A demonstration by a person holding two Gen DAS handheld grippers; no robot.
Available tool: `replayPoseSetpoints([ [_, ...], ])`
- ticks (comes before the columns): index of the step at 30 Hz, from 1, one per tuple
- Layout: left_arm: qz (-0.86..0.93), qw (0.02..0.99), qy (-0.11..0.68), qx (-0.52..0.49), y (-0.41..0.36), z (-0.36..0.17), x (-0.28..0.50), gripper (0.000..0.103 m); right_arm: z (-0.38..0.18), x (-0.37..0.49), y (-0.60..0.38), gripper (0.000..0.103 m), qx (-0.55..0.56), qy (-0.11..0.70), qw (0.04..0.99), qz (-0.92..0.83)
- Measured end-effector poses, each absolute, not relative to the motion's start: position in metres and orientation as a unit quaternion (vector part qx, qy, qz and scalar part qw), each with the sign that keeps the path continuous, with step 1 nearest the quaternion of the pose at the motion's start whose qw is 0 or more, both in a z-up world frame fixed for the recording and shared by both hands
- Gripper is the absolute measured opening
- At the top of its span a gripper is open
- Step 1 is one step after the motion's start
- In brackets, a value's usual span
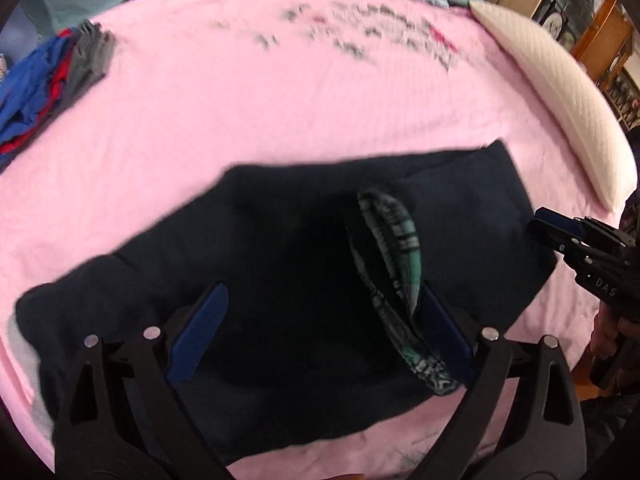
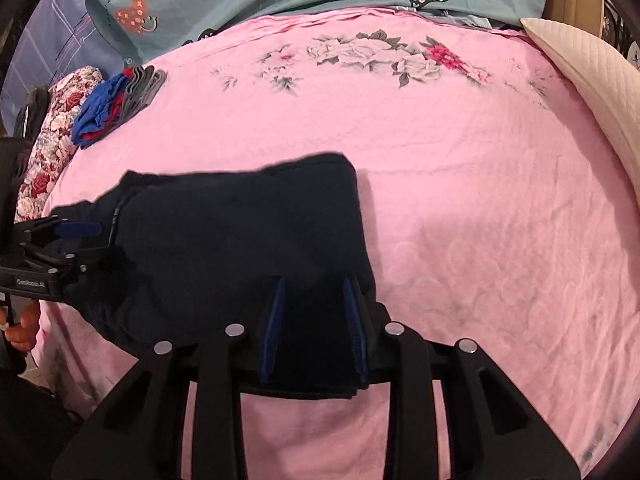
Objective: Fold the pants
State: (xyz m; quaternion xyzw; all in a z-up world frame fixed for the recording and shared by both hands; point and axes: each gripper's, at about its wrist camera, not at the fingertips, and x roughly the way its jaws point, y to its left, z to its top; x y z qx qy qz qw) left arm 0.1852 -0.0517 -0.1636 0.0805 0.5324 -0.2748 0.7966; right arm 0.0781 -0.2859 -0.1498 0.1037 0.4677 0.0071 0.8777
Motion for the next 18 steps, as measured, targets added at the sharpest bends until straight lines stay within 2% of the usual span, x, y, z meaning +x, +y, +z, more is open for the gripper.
replayPoseSetpoints([
  [3,-0.247,0.820,0.506,0.099,-0.033,-0.145,0.180,0.096,-0.127,0.082,-0.262,0.032,0.102,0.433,0.894,0.057],
  [6,-0.219,0.831,0.503,0.088,-0.003,-0.135,0.184,0.096,-0.138,0.092,-0.229,0.036,0.078,0.449,0.884,0.104],
  [8,-0.193,0.839,0.502,0.081,0.023,-0.129,0.186,0.096,-0.180,0.101,-0.204,0.046,0.020,0.522,0.845,0.111],
  [10,-0.155,0.850,0.498,0.078,0.056,-0.123,0.187,0.096,-0.183,0.092,-0.184,0.046,-0.062,0.500,0.858,0.096],
  [13,-0.102,0.860,0.497,0.059,0.114,-0.112,0.190,0.097,-0.160,0.088,-0.167,0.046,-0.086,0.502,0.857,0.078],
  [18,0.002,0.860,0.510,0.013,0.218,-0.116,0.203,0.097,-0.107,0.081,-0.121,0.049,-0.075,0.441,0.883,0.143],
])
